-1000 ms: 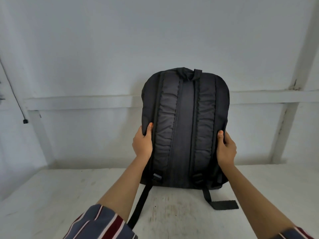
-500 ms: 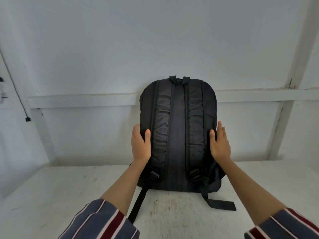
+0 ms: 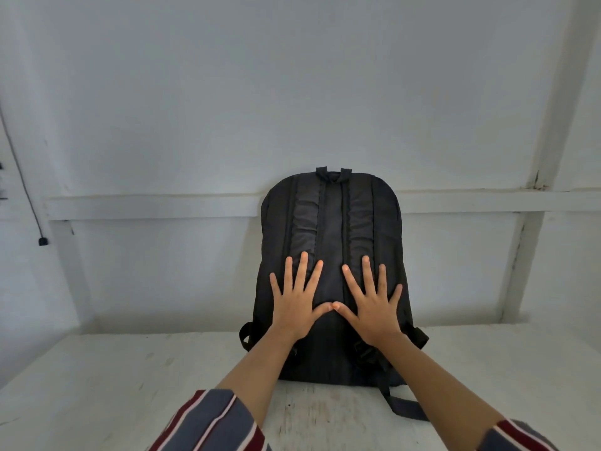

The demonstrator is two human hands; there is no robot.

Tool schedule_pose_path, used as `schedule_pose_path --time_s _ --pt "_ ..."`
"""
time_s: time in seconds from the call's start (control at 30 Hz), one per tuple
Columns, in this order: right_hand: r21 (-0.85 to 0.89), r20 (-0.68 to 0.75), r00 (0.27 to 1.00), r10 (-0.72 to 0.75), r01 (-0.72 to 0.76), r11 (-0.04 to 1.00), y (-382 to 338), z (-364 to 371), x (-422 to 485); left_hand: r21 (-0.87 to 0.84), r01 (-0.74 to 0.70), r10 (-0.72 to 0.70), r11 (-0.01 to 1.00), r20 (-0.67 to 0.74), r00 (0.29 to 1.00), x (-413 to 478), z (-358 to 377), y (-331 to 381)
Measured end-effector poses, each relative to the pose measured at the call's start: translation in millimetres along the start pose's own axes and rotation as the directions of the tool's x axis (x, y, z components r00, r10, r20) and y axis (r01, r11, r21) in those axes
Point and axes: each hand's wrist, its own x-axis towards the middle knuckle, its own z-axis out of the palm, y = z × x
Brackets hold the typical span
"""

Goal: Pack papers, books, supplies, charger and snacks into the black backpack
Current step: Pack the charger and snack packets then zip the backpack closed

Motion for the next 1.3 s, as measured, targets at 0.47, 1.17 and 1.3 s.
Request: schedule_pose_path --time_s 0.47,1.17,1.3 --pt "-0.133 0.125 0.988 -0.093 0.110 0.985 29.5 22.4 -84.0 0.074 -0.248 0.247 0.966 0.029 0.969 -102.5 48.9 -28.0" --pt "-0.065 0.203 0.977 -0.069 0.084 0.994 24.2 -12.5 -75.0 -0.009 -0.249 0.244 0.968 0.231 0.942 -87.1 8.7 -31.4" --pt "-0.032 0.190 0.981 -0.038 0.045 0.998 15.8 -28.2 -69.0 -0.094 -0.179 0.196 0.979 0.216 0.957 -81.6 -9.6 -28.7"
